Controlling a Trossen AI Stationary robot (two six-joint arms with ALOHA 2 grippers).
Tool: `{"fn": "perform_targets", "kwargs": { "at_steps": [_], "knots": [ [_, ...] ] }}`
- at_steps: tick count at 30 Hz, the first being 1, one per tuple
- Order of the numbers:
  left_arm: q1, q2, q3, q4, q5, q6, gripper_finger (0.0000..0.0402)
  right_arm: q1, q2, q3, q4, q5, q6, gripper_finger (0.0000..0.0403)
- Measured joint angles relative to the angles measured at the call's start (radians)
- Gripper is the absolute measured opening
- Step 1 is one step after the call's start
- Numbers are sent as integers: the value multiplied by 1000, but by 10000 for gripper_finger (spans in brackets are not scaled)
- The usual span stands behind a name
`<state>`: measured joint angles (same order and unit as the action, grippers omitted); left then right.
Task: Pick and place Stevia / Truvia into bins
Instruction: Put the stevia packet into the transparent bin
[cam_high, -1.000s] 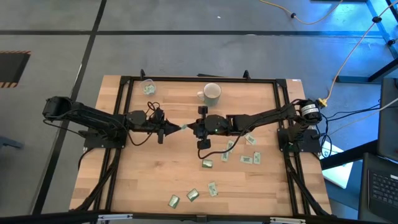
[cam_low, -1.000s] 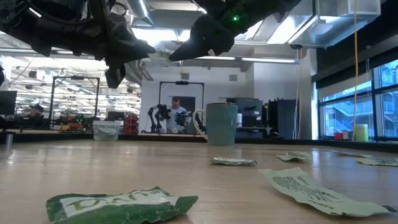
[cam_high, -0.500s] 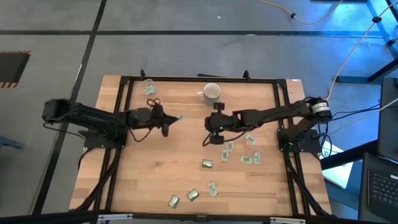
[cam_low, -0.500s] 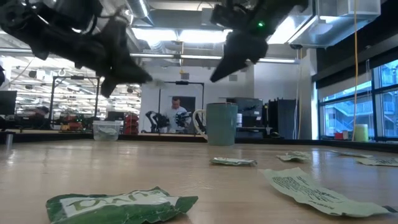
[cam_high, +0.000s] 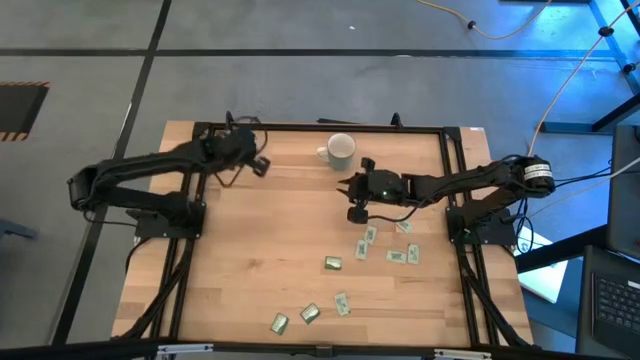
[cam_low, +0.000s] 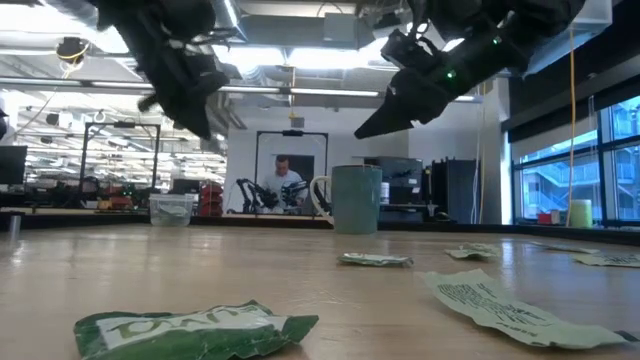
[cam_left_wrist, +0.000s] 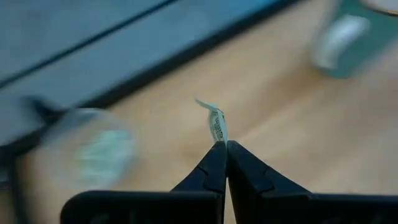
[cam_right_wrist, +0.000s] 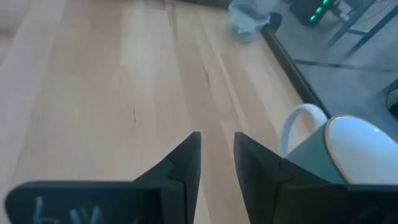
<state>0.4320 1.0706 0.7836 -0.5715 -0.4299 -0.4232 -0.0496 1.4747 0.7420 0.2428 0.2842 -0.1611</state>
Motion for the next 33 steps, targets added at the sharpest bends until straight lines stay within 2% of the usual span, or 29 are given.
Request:
{"fn": "perform_targets", "kwargs": {
  "at_steps": [5, 17, 23, 33],
  "knots": [
    [95, 41, 124, -170, -127, 34, 3, -6, 2, -2, 13, -1, -2, 100],
    [271, 310, 150, -192, -183, 117, 3, -6, 3, -2, 10, -1, -4, 100],
    [309, 424, 149, -192, -220, 140, 3, -6, 3, -2, 10, -1, -4, 100],
    [324, 516, 149, -188, -215, 142, 3, -6, 3, -2, 10, -2, -4, 100]
  ]
}}
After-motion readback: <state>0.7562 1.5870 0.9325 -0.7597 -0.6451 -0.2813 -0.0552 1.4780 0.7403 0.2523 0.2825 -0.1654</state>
